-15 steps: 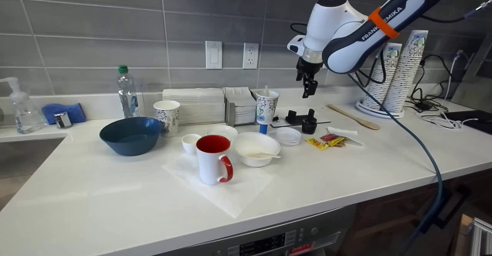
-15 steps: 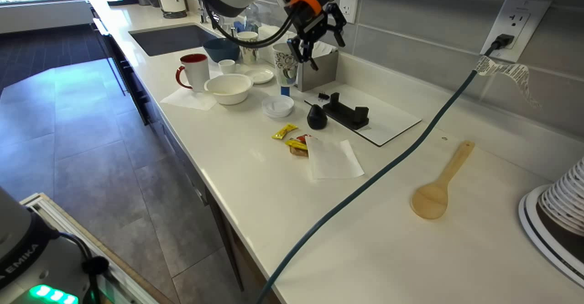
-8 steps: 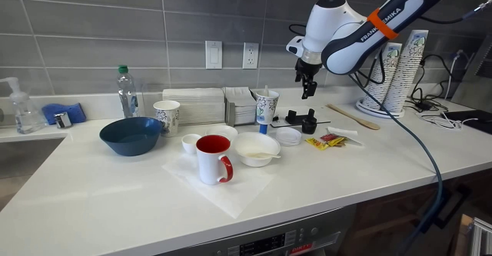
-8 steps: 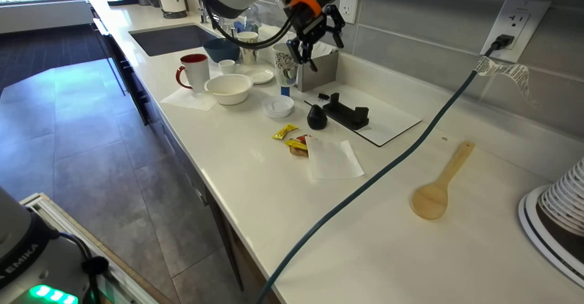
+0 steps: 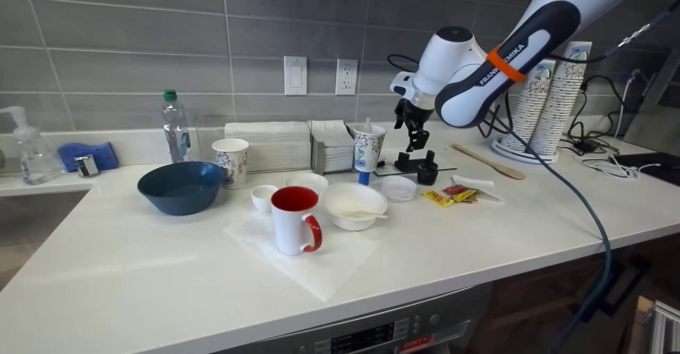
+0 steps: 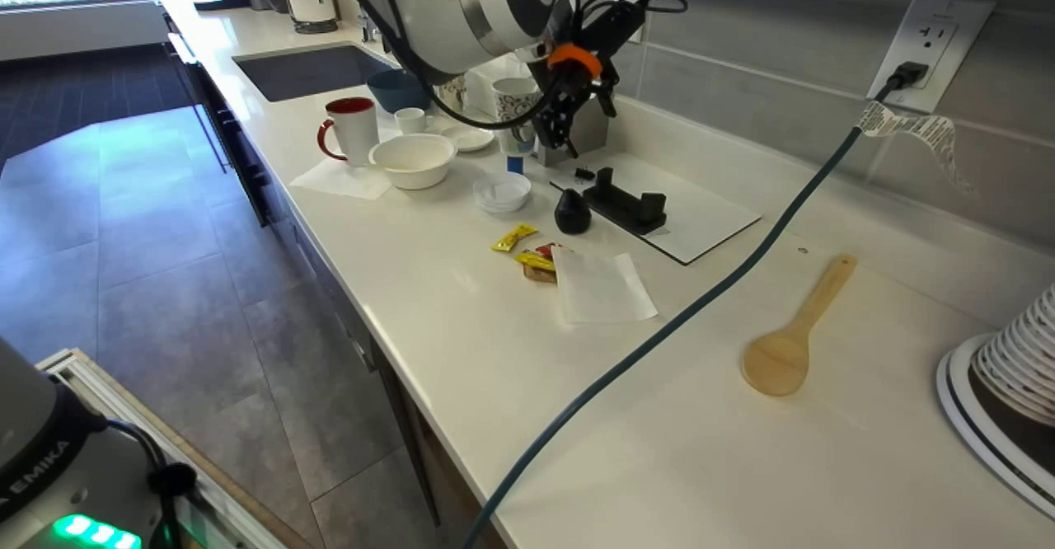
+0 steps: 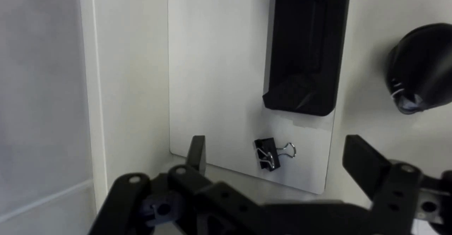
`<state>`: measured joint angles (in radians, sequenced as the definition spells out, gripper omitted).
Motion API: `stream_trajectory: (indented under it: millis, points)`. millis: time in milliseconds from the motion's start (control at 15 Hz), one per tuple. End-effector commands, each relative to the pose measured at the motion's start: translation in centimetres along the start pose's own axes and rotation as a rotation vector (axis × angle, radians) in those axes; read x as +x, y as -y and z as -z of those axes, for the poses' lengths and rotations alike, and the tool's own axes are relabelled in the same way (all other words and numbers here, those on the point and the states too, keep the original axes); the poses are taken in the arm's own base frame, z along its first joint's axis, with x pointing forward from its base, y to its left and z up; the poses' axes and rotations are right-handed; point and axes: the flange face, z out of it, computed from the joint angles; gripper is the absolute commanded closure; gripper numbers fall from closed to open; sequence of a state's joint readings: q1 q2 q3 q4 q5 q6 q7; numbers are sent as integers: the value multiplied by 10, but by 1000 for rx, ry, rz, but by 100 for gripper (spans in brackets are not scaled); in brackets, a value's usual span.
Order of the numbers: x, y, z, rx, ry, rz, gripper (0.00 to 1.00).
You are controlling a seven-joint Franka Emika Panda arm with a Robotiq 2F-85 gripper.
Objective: Put the small, black object next to the bowl
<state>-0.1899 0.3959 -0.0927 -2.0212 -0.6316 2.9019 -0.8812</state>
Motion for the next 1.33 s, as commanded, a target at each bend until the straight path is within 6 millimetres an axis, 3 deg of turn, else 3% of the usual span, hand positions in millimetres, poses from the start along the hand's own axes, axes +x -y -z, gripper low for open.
stream_trajectory:
  millis: [0,133,267,600,867,1267]
  points:
    - [12,-4,-21,10,-78,63,0]
    - [18,-6,-30,30,-86,77,0]
    - [20,-11,-36,26,-99,90,25]
    - [18,-24,-47,28,-130,118,64]
    - [20,-23,-57,92,-169,153,74]
    - [12,-30,-60,157,-166,180,75]
